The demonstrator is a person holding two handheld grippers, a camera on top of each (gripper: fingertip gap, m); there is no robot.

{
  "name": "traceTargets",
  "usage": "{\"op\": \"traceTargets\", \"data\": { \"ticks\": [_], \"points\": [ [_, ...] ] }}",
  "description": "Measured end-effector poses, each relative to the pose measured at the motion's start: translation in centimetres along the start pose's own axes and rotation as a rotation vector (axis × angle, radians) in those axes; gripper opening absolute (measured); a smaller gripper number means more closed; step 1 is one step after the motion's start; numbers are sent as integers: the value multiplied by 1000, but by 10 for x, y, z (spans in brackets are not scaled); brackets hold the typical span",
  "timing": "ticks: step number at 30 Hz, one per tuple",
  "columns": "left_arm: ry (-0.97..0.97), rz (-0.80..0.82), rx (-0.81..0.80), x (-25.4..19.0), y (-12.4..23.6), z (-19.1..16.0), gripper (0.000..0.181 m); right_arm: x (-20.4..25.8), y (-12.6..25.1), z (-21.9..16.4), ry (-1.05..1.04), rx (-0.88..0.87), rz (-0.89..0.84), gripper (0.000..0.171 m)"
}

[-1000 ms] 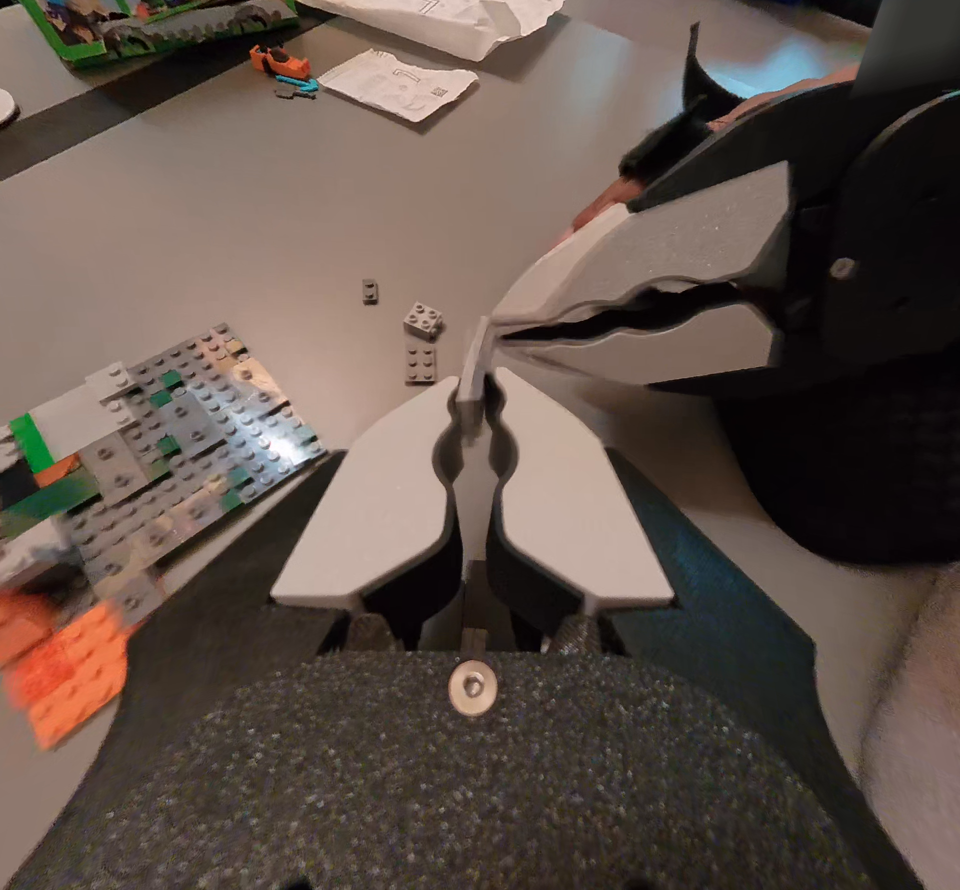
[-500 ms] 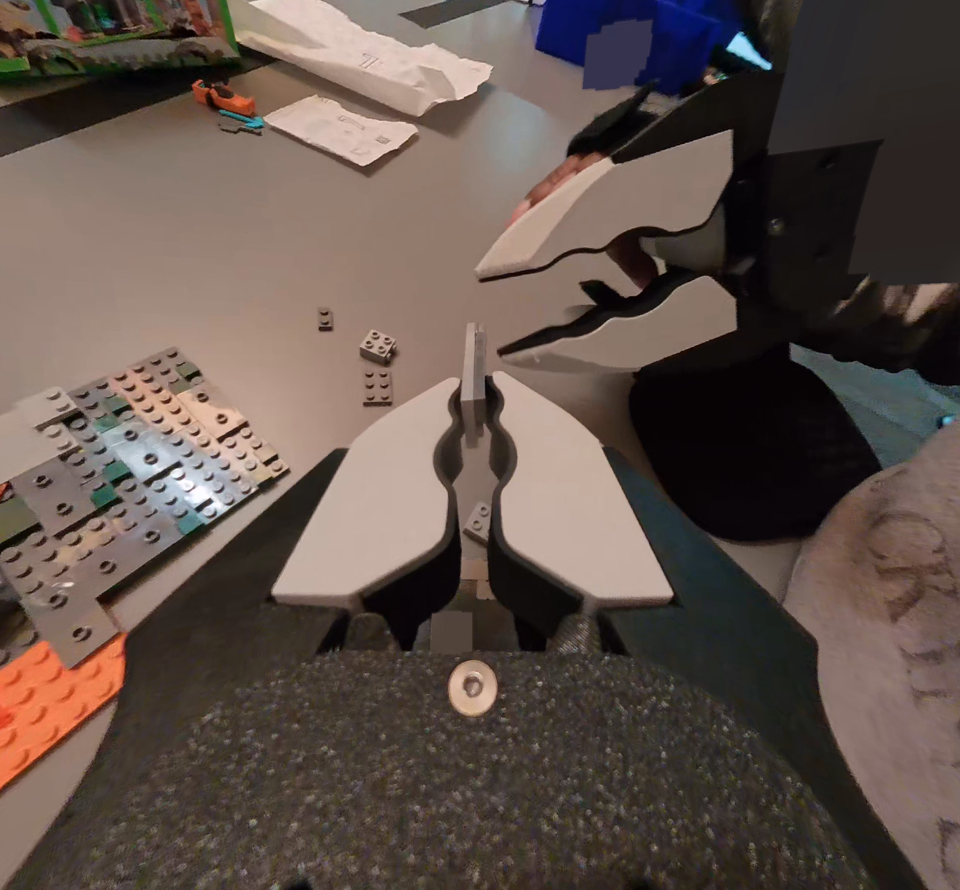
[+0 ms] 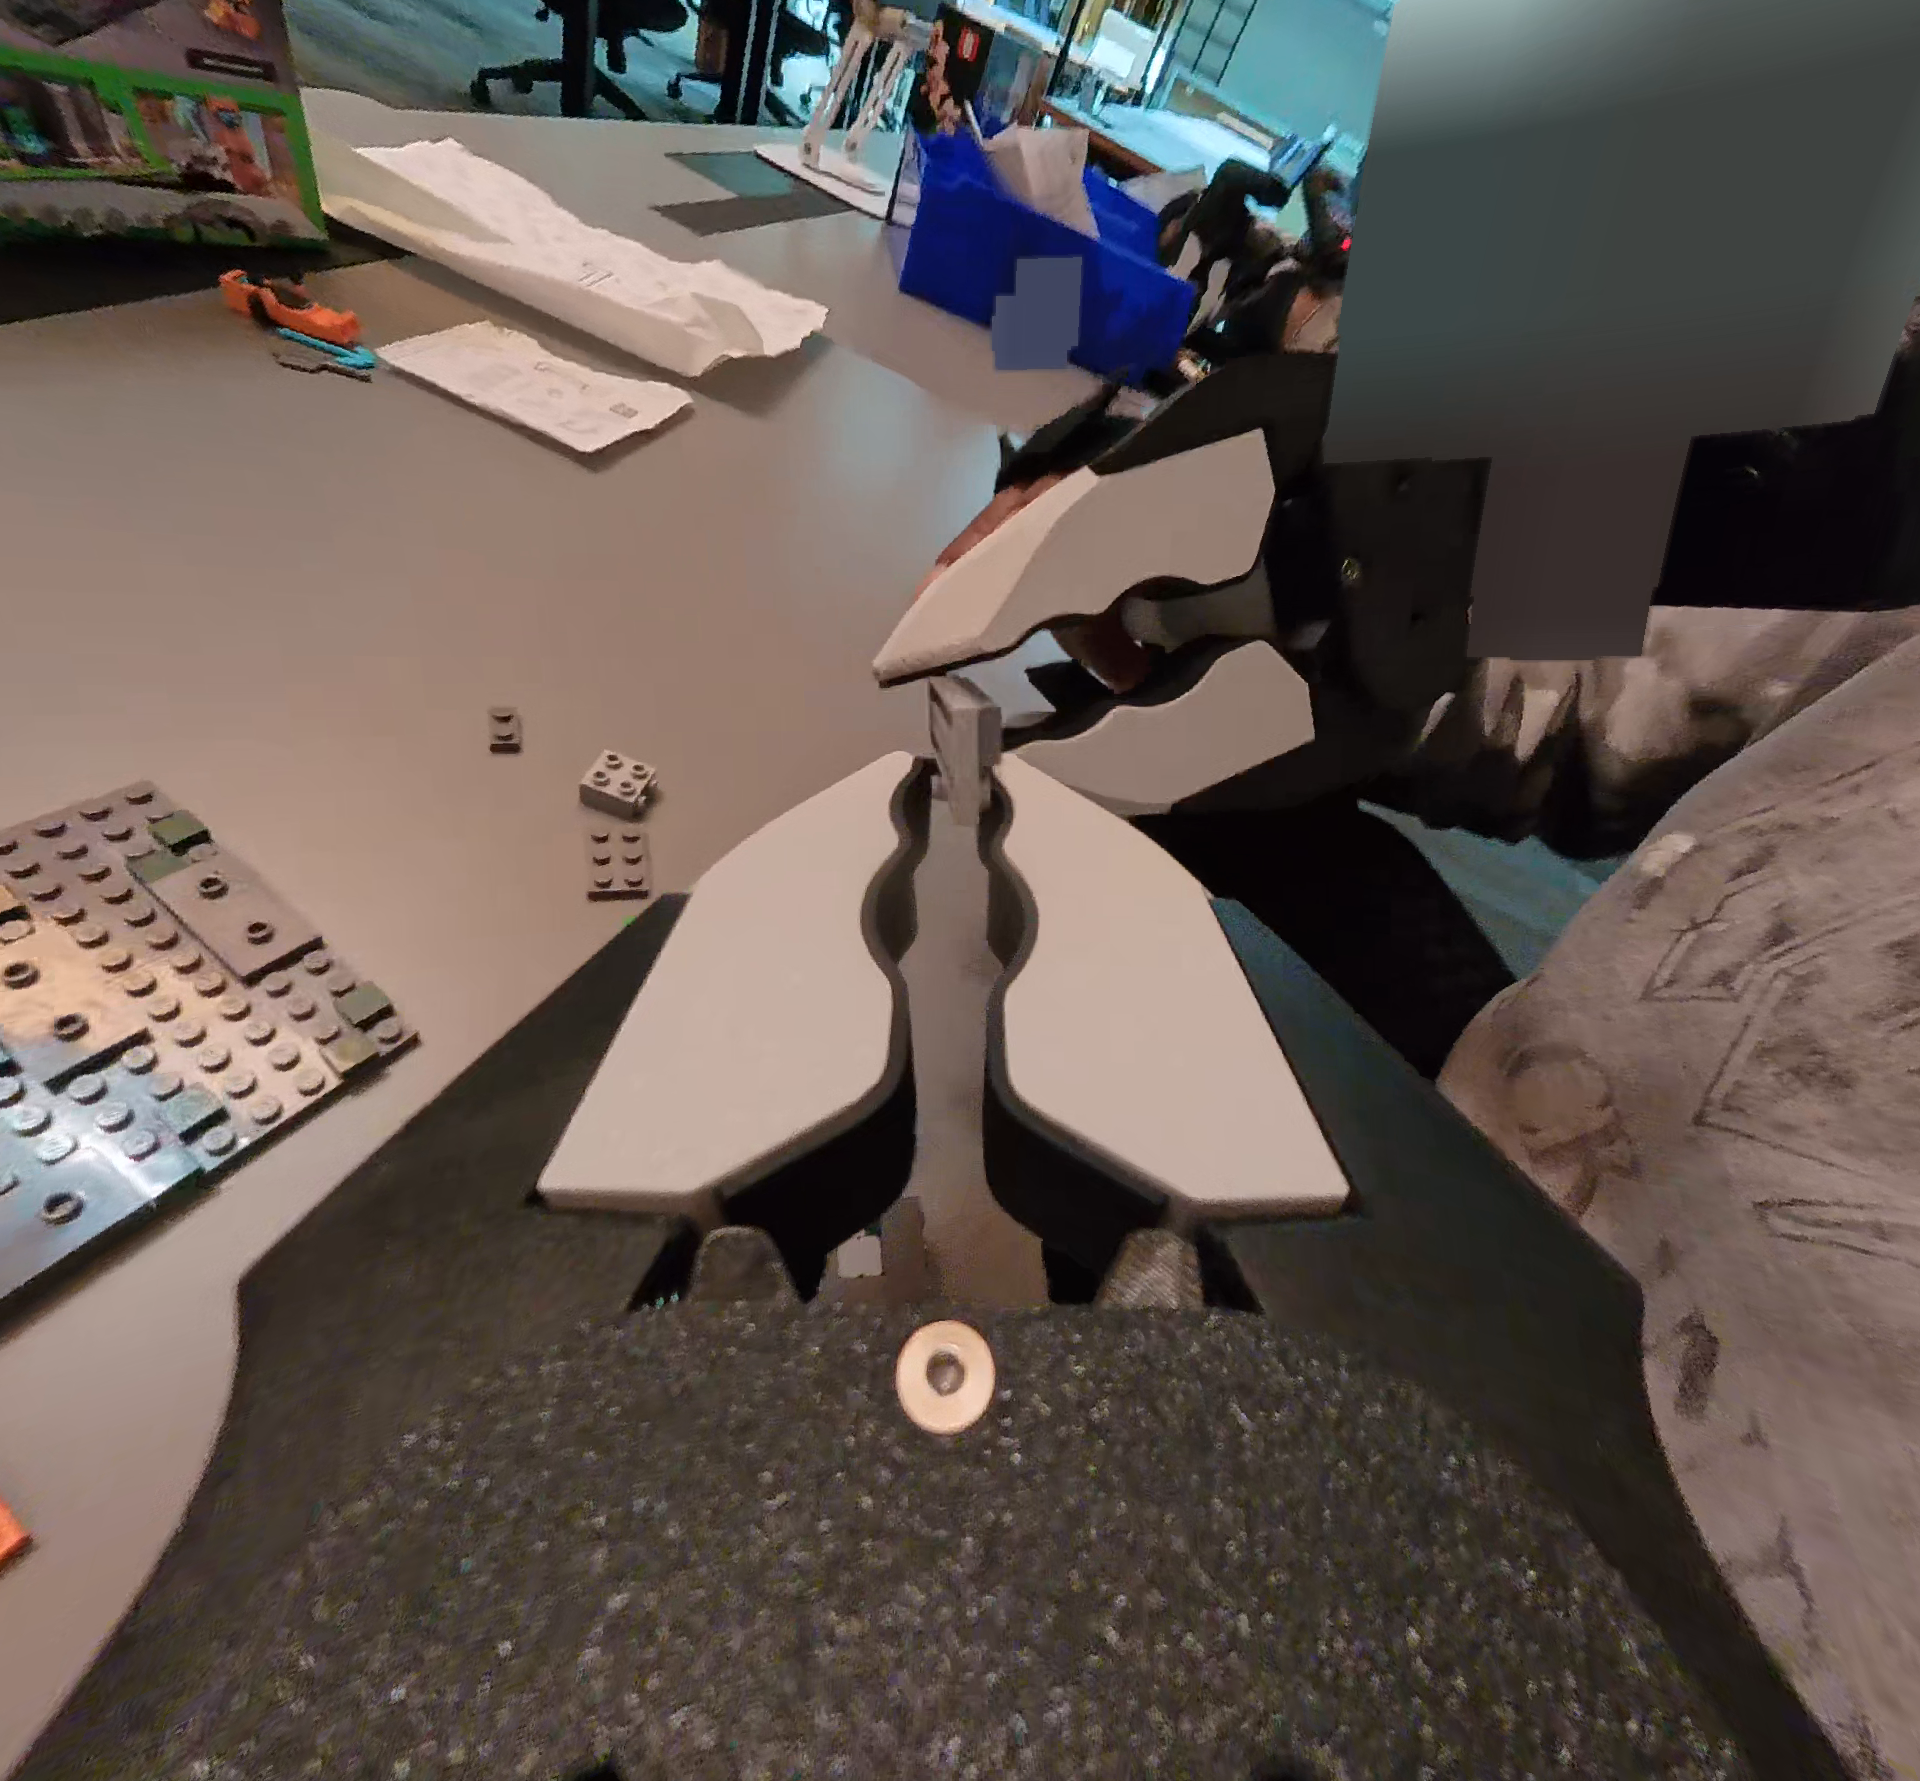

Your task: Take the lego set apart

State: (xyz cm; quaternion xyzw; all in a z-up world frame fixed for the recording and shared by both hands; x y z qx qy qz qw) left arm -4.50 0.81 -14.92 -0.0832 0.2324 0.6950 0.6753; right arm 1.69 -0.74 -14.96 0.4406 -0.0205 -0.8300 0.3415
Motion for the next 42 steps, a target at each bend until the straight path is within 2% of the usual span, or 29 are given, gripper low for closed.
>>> {"op": "traceTargets", "data": {
  "ticks": [8,13,18,24,32,39,42],
  "points": [
    [10,3,-44,-1,3,6,5,-5,3,5,-52,0,-13,16],
    [36,30,-12,3,2,3,5,-3,0,0,-50,14,-1,18],
    [-4,77,34,5,1,-1,5,0,1,-2,-3,47,80,17],
    [-36,102,43,10,5,-2,5,-13,7,-1,-149,14,174,17],
    [-160,175,108,7,0,-7,5,1,-5,-5,-105,41,196,11],
    [-173,213,145,9,-2,-10,5,3,-7,-8,-50,74,196,7],
    [-143,236,136,13,-1,-9,5,2,-10,-8,-10,93,136,7]
  ]
}}
Point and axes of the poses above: each gripper's, where its closed fingertips meet, y back along the fingers, z out of its top, x = y × z across the jaws, the point moved 4 cm from there along y, back along the fingers, and after that the axes turned 4 degrees about y, right-handed, at the moved point
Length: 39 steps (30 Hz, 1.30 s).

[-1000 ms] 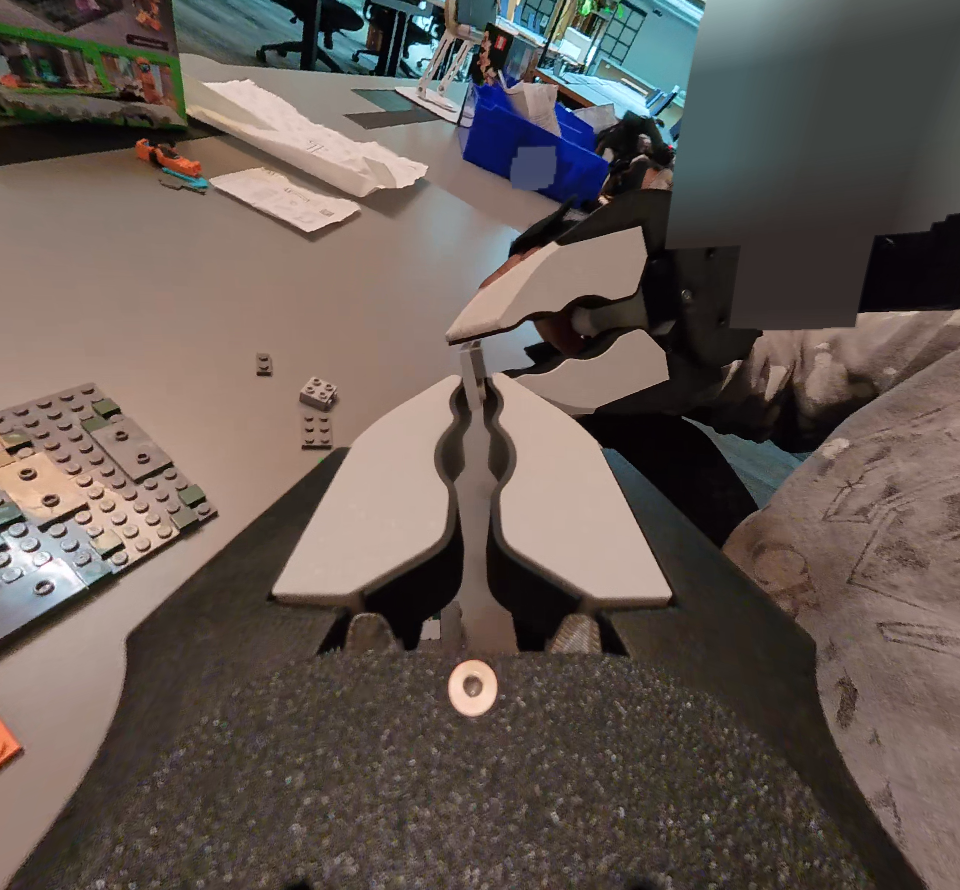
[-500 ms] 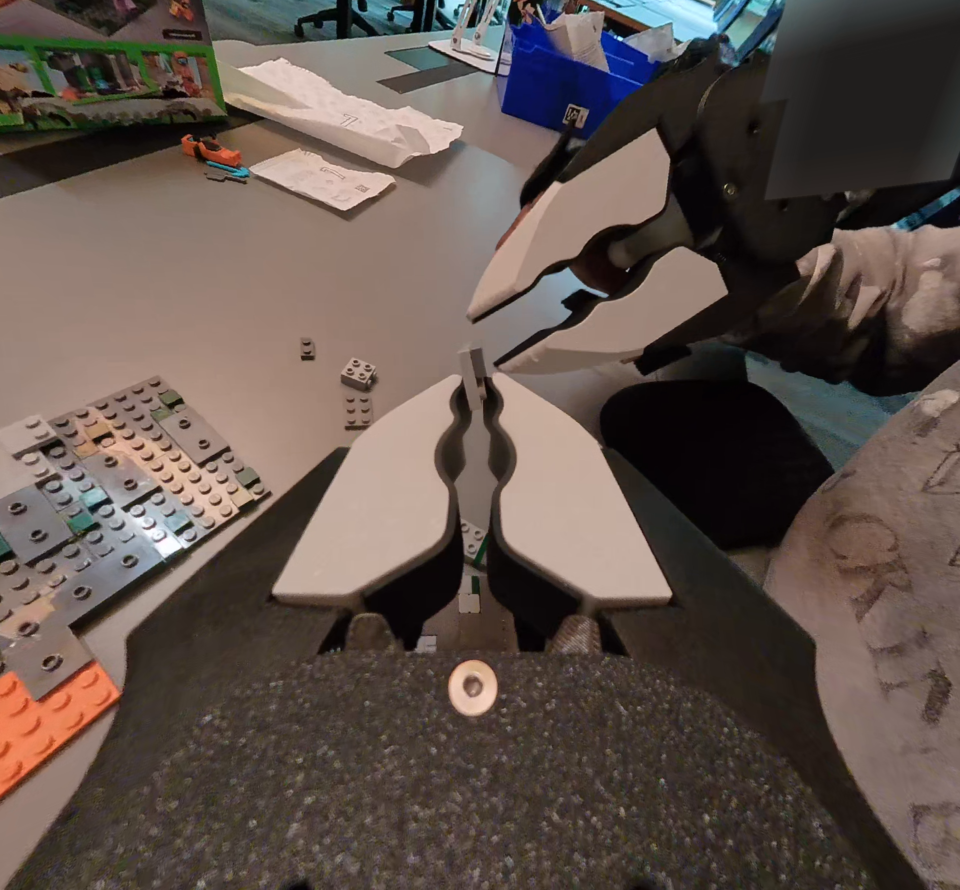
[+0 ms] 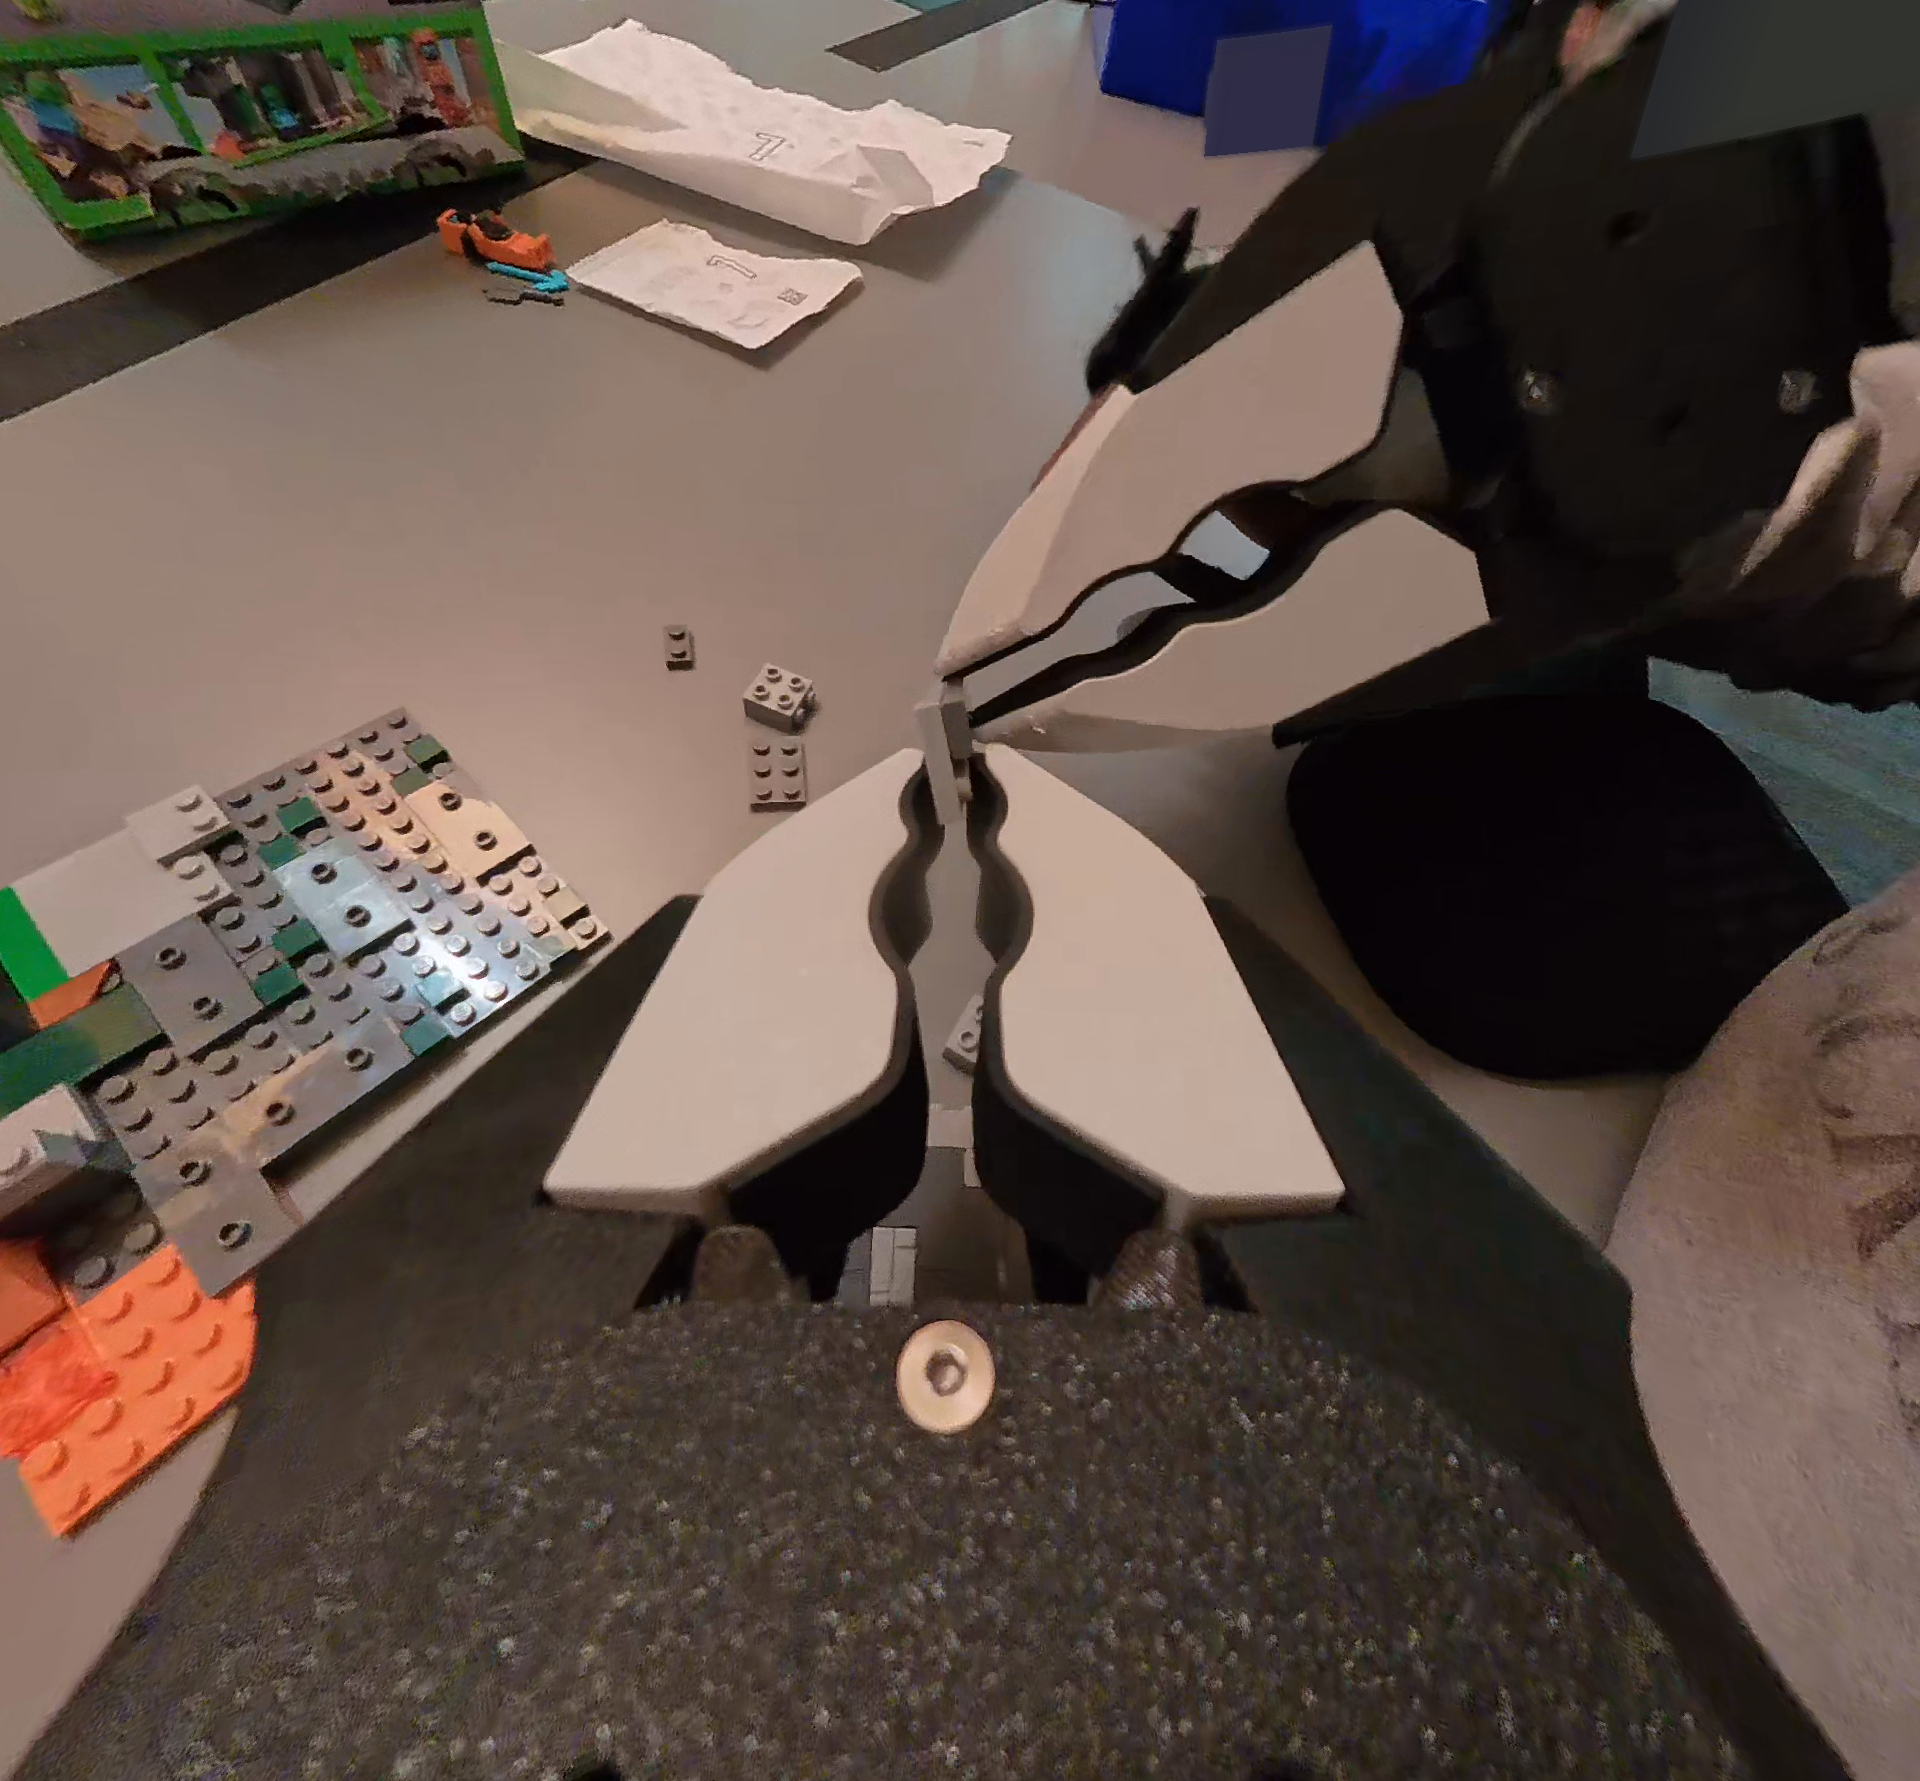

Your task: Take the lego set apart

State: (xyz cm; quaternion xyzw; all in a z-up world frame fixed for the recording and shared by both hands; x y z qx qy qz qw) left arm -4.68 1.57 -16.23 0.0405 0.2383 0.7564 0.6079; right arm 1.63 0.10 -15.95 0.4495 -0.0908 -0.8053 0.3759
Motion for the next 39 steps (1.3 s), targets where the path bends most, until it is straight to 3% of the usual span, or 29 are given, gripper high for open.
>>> {"op": "traceTargets", "data": {
  "ticks": [11,13,14,15,17,21,26,31,39],
  "points": [
    [91,43,5,14,-7,-4,7,3,-7,-4,27,53,-167,6],
    [66,219,43,45,-3,-15,5,2,2,8,27,-7,-190,0],
    [215,105,8,45,0,-14,5,1,6,12,34,-11,-200,0],
    [245,72,-7,43,4,-12,5,1,6,11,33,-1,-197,0],
    [142,93,-9,35,5,-8,5,1,5,1,9,6,-189,0],
    [170,78,-32,39,2,-6,5,-1,5,-5,-48,10,-150,0],
    [152,58,-50,42,12,-3,5,-3,5,-24,-209,11,-18,1],
    [174,20,-56,41,13,-7,5,1,2,-36,-242,42,81,15],
    [164,25,-36,43,13,-12,5,39,-21,-41,-298,139,451,25]
  ]
}}
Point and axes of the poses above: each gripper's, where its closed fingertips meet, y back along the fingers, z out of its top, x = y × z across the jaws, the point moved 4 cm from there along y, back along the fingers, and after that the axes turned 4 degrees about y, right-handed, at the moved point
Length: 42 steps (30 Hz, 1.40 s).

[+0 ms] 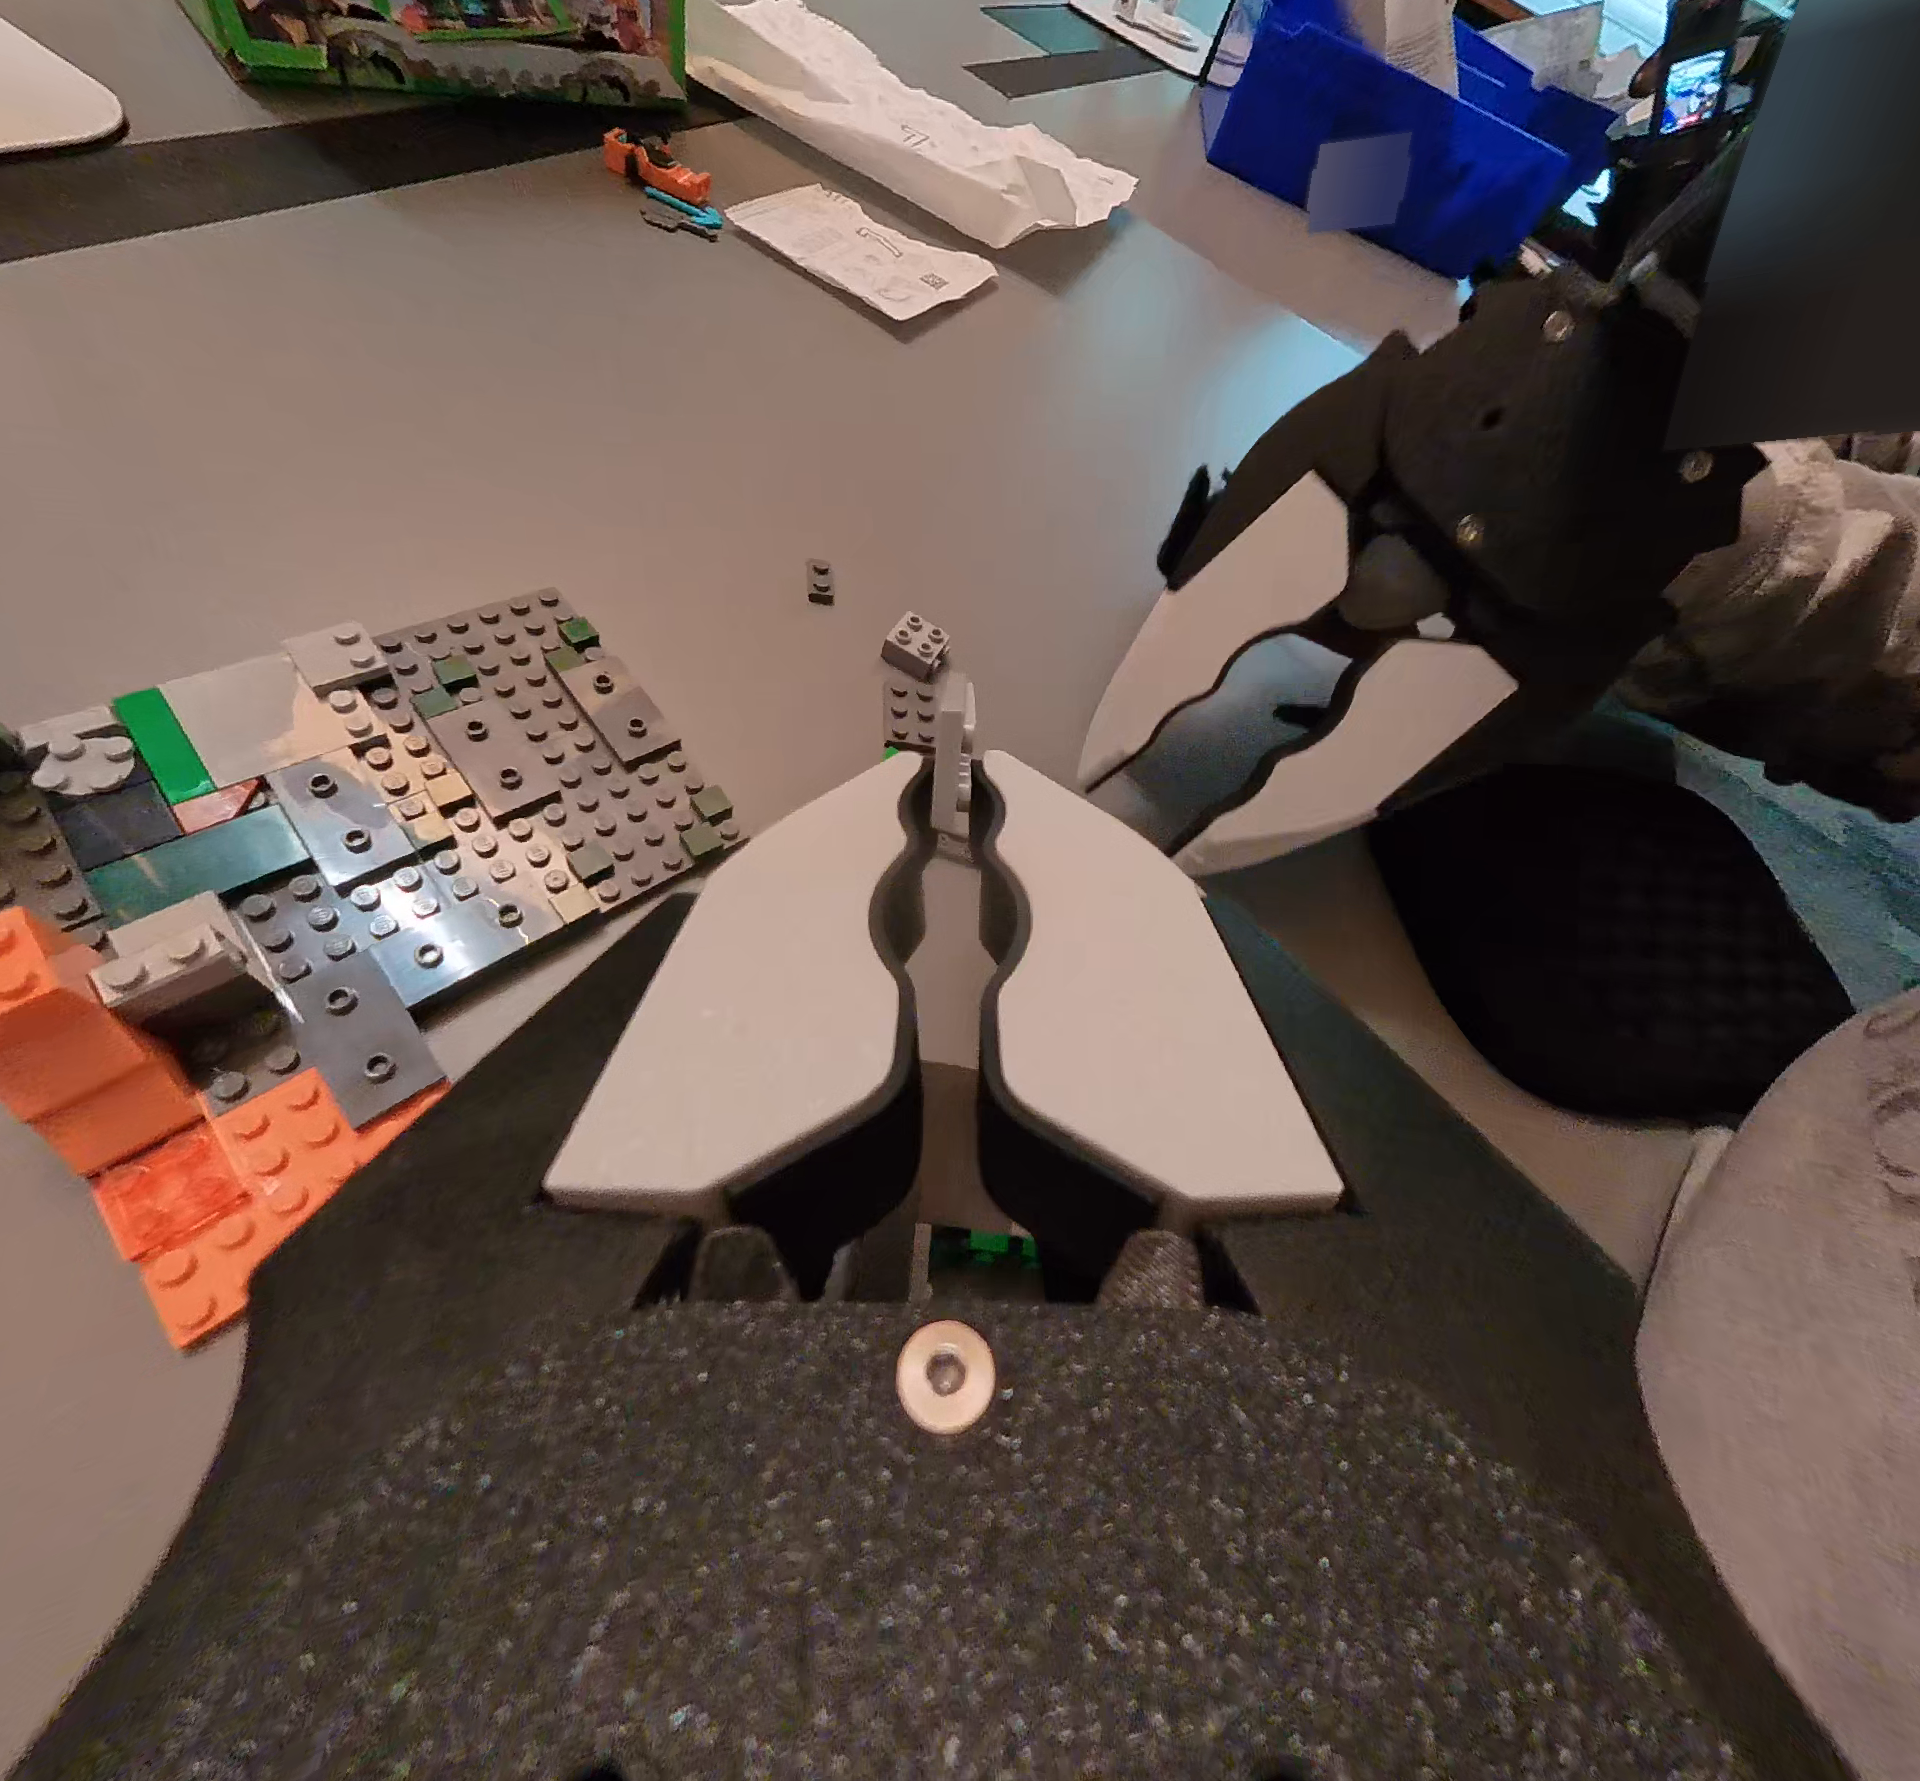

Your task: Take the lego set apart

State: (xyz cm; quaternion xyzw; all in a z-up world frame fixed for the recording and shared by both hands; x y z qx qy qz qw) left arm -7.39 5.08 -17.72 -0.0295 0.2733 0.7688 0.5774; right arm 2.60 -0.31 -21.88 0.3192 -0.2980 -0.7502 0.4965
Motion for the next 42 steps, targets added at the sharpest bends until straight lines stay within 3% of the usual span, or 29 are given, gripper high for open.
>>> {"op": "traceTargets", "data": {
  "ticks": [6,8,10,14,18,21,26,29,35,42],
  "points": [
    [-1,2,-7,2,3,-3,5,0,-18,-2,4,80,-30,17],
    [0,-4,-8,2,3,-4,5,-15,-14,-12,15,121,-95,6],
    [-9,-4,-7,0,2,-5,5,-28,-4,-21,-32,132,-106,7],
    [-29,-10,12,-3,-2,-9,5,-35,18,-2,-131,-46,-104,12],
    [-43,-7,35,-5,-6,-13,5,-28,27,34,-56,-255,-162,17],
    [-45,-2,49,-5,-8,-16,5,-23,22,46,4,-288,-197,18],
    [-35,-48,53,-11,-9,-16,5,-24,0,36,65,-226,-151,29],
    [-40,-58,49,-13,-9,-16,5,-25,-3,33,-21,-304,-53,32],
    [88,-111,19,-9,-8,-13,3,-27,-1,34,-130,-364,37,5],
    [78,-218,22,-16,-9,-12,7,-23,7,37,-70,-312,122,5]
  ]
}}
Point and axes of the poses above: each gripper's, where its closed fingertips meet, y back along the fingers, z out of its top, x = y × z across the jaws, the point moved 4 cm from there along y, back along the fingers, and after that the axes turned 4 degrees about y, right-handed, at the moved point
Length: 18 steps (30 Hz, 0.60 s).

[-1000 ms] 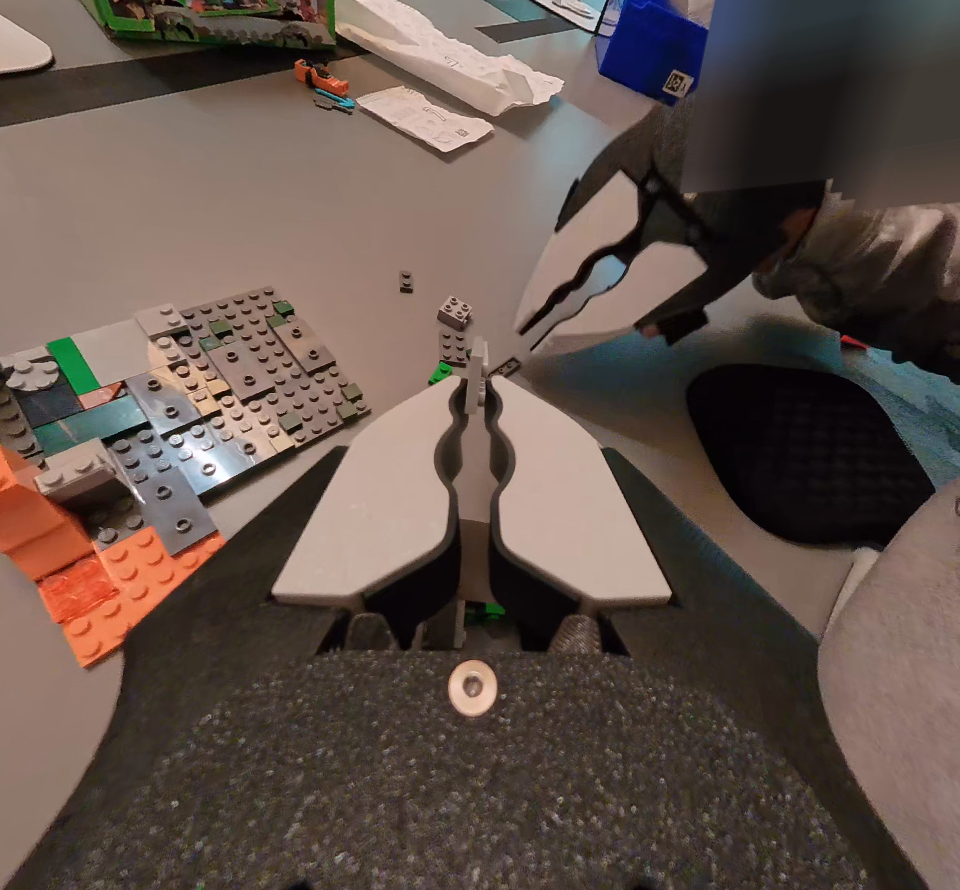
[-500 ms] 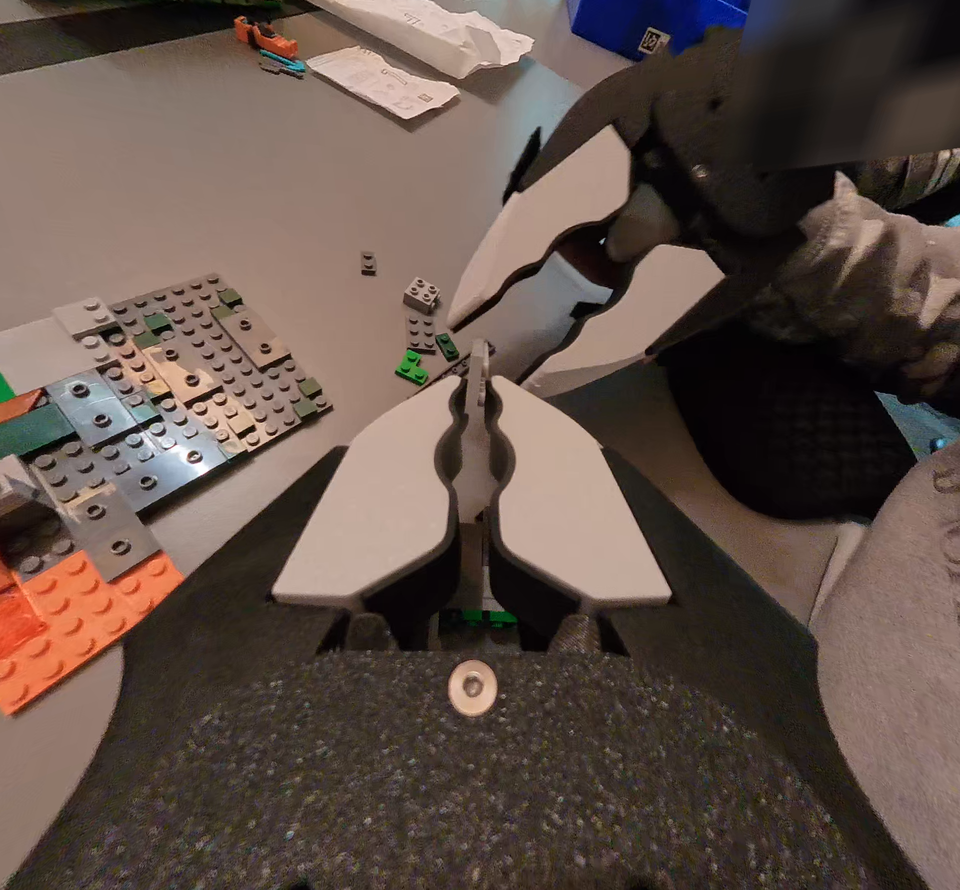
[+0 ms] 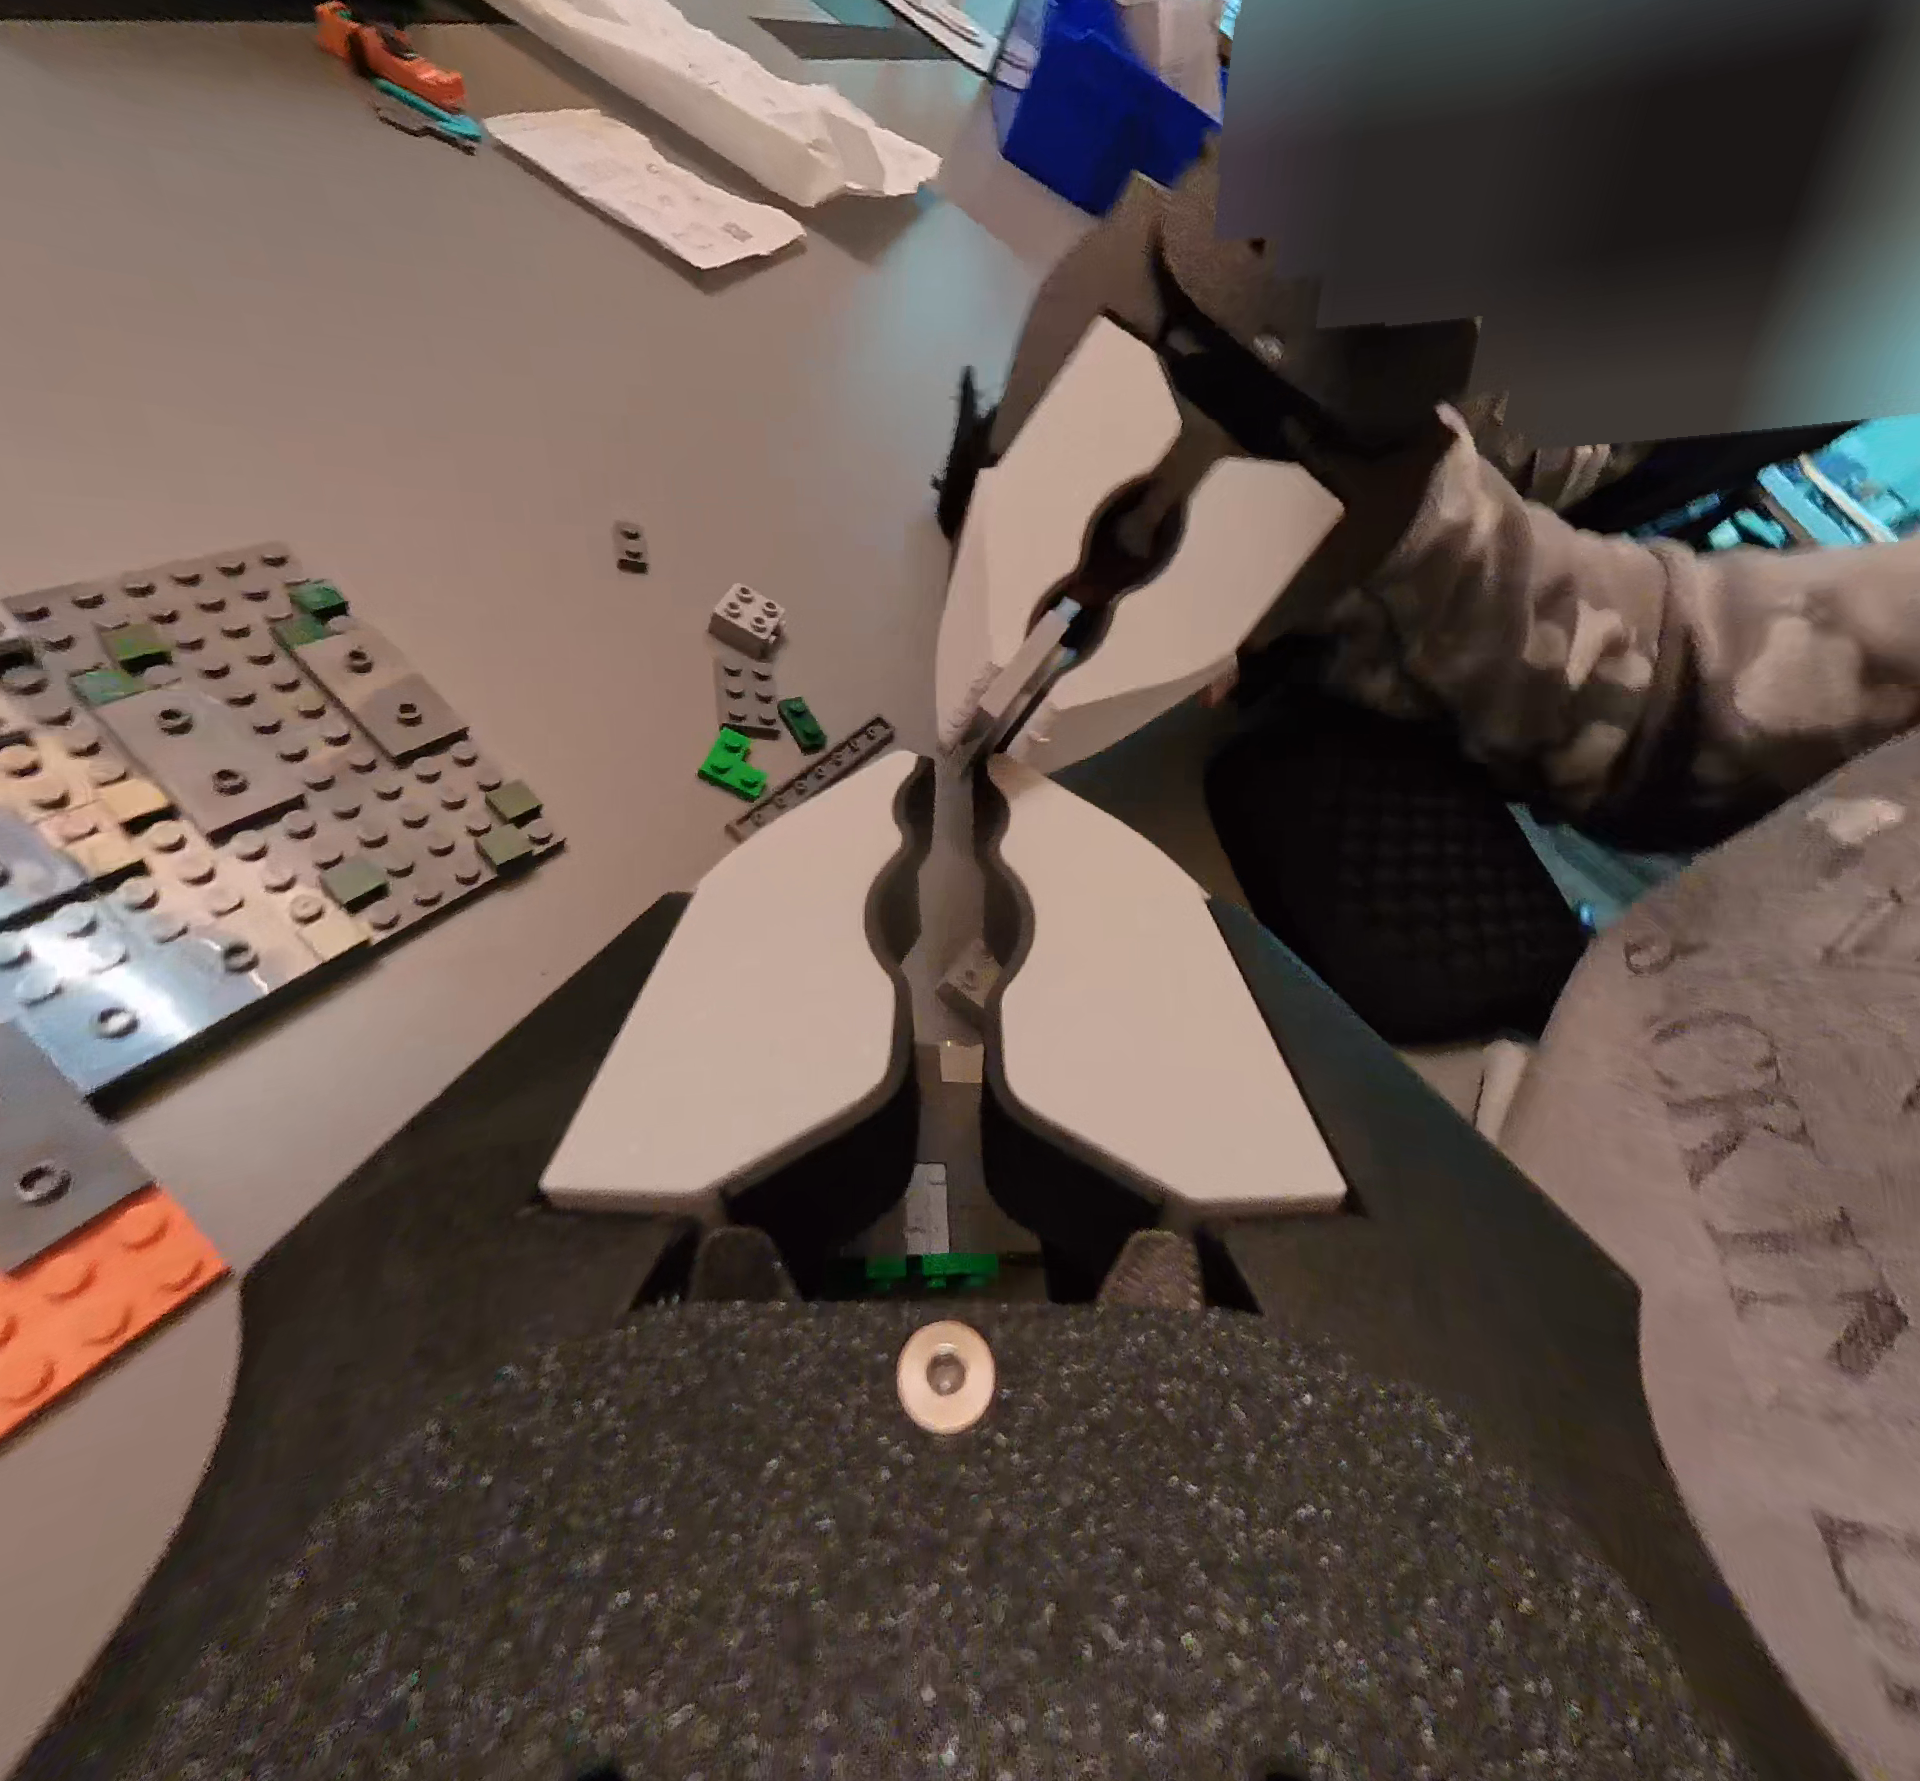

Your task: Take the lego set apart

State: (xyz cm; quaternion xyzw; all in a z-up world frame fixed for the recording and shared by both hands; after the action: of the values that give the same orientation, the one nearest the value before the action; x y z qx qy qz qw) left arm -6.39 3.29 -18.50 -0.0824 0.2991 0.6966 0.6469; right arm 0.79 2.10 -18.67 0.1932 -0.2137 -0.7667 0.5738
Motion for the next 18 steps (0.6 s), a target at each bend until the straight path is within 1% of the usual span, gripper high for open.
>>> {"op": "traceTargets", "data": {
  "ticks": [1,3,4,6,8,12,18],
  "points": [
    [-30,-18,13,-2,0,-1,8,1,1,0,-15,14,54,4],
    [-82,-87,50,-10,-2,-5,21,1,3,-4,-34,76,170,4],
    [-91,-105,72,-11,-3,-6,23,0,3,-8,-29,121,211,4],
    [-122,-94,106,-11,-7,-5,28,0,3,-11,-30,188,313,4],
    [-172,-80,138,-11,-10,-4,28,2,2,-10,-36,231,394,4],
    [-253,-53,229,-9,-14,-5,25,0,0,-7,-44,306,487,5],
    [-238,-68,256,-8,-17,-8,24,-3,-4,-5,-86,362,553,5]
  ]
}}
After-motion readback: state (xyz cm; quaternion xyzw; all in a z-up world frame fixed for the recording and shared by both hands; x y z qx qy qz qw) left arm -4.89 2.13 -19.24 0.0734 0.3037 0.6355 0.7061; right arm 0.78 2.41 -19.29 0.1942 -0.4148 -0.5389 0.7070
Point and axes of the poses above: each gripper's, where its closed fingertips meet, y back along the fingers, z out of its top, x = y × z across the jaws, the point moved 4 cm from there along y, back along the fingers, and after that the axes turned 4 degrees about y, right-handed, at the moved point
